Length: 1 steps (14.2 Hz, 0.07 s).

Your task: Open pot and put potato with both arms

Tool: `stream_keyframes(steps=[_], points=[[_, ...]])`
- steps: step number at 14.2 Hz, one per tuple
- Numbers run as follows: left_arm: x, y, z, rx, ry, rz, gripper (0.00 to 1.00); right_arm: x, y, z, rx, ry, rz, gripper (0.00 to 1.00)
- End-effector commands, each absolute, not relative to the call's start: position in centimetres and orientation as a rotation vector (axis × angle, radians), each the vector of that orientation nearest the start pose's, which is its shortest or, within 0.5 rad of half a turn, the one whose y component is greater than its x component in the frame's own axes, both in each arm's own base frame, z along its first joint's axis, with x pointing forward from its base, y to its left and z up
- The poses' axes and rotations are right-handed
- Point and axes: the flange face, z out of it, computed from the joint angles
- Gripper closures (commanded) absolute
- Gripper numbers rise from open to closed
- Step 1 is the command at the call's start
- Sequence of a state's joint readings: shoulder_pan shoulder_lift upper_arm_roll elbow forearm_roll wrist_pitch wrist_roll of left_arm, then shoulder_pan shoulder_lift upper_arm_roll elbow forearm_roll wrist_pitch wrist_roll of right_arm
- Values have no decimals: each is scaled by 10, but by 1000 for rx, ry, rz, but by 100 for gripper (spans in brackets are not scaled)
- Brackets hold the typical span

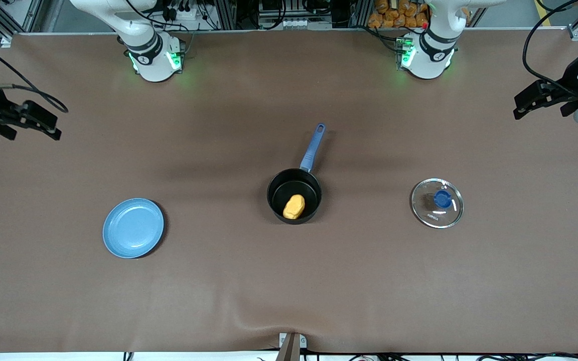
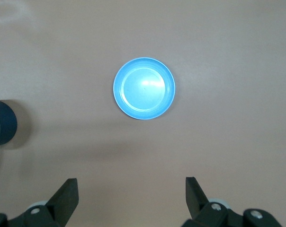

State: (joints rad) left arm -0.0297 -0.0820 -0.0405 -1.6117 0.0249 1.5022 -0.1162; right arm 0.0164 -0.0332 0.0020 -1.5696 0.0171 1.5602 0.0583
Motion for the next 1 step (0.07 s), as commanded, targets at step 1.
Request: stream_keyframes(steps=[1], points=[[516, -40, 657, -3129, -47, 49, 0, 539, -2, 631, -3139, -2, -72, 0]])
